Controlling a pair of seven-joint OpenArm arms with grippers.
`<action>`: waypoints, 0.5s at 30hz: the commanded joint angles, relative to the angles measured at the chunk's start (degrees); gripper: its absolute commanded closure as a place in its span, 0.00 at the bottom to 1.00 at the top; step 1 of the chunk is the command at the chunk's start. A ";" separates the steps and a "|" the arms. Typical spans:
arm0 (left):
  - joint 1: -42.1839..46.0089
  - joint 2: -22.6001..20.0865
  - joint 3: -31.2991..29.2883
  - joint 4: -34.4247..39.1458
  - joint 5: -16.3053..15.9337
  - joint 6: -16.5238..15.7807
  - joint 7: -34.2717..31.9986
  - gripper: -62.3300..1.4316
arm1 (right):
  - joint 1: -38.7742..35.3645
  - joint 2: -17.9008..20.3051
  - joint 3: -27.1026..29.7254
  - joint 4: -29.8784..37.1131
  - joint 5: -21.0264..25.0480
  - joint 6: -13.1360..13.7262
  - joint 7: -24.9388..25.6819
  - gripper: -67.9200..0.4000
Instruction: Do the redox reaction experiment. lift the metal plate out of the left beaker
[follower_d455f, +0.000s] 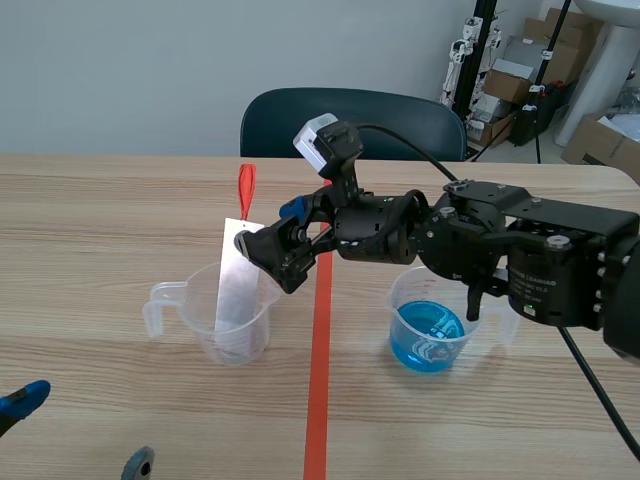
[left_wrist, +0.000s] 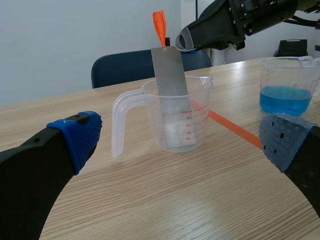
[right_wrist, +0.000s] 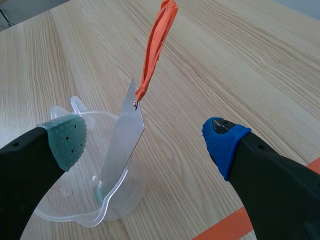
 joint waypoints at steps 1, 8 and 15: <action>0.44 -0.20 -0.04 0.20 -0.17 -0.11 -2.62 0.00 | 1.64 -0.31 0.07 1.03 0.79 0.17 0.85 0.39; 0.44 -0.20 -0.04 0.20 -0.17 -0.11 -2.62 0.00 | 1.64 -0.31 0.07 1.03 0.79 0.17 0.87 0.49; 0.44 -0.20 -0.04 0.20 -0.17 -0.11 -2.62 0.00 | 1.64 -0.31 0.07 1.03 0.76 0.20 0.85 0.65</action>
